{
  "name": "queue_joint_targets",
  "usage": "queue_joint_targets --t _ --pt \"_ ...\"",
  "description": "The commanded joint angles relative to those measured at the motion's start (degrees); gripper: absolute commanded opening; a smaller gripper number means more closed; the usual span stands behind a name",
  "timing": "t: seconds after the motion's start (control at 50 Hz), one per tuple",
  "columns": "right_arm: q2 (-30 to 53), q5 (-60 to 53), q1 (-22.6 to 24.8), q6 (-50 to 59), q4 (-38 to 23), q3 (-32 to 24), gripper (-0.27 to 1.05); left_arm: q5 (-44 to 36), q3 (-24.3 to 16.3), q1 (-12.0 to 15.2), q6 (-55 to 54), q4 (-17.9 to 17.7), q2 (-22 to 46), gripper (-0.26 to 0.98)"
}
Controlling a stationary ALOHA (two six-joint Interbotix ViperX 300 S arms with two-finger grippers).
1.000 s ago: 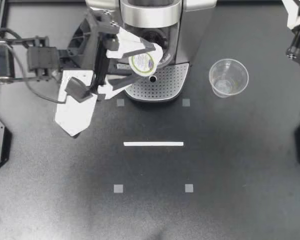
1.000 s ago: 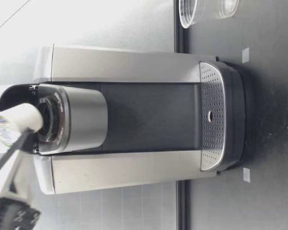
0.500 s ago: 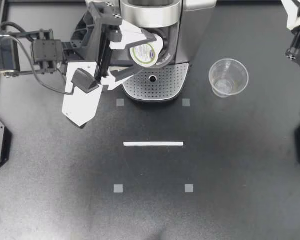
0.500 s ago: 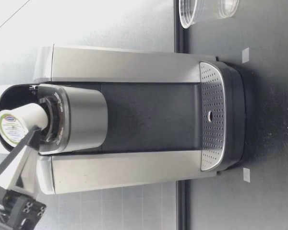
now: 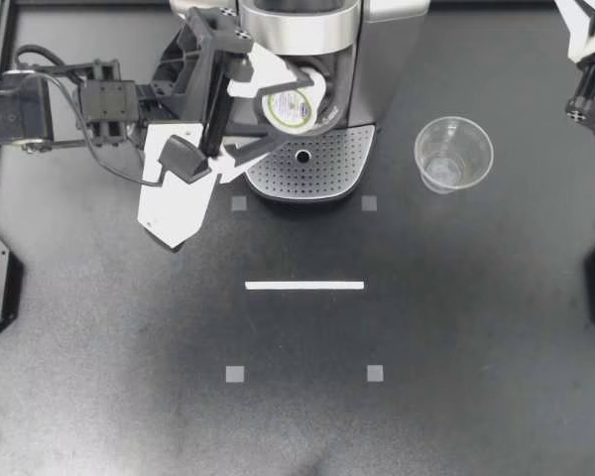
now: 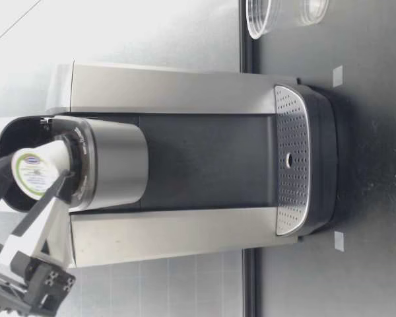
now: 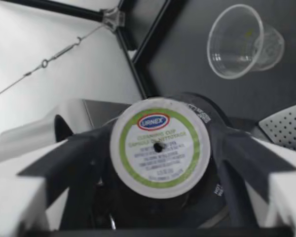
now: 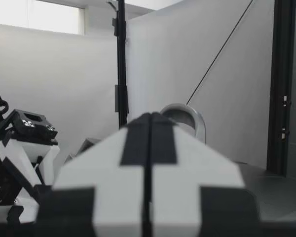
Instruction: Place the coffee capsule inside the capsule container, then place the cup onto the center of the cup tray, then push the 'Hot Water' and 'Travel Mug' buttons.
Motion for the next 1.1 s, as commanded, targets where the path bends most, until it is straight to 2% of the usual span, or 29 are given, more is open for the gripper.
queue_joint_targets --t 0.0,0.28,0.62,0.72,0.84,0.9,1.0,1.08 --pt "0.62 -0.44 0.35 0.18 0.00 -0.62 0.03 -0.44 -1.76 0.35 -0.26 0.18 -0.88 0.75" --pt "2.11 -0.53 1.32 1.32 0.00 -0.53 0.03 -0.97 -0.62 0.26 -1.93 0.09 -3.16 0.75" --pt "6.15 -0.62 5.98 4.04 0.00 -1.76 0.03 -4.39 3.25 0.35 -4.66 -0.62 -6.15 0.75" --pt "6.86 -0.70 7.21 4.75 0.09 -1.93 0.03 -6.68 5.54 0.35 -7.03 -0.70 -8.35 0.75" --pt "7.38 -1.05 7.38 5.54 0.26 -2.20 0.03 -11.78 10.46 0.26 -10.81 -1.49 -12.04 0.75" --pt "7.47 -1.14 7.38 5.54 0.70 -2.64 0.03 -16.44 13.71 0.00 -13.80 -3.08 -14.24 0.75" --pt "8.09 -1.05 6.77 5.19 2.02 -4.57 0.03 -27.86 21.01 -0.88 -20.39 -6.42 -18.19 0.75" --pt "9.32 -0.62 4.48 5.10 2.37 -6.77 0.03 -37.35 26.89 -1.76 -25.40 -8.44 -20.57 0.75"
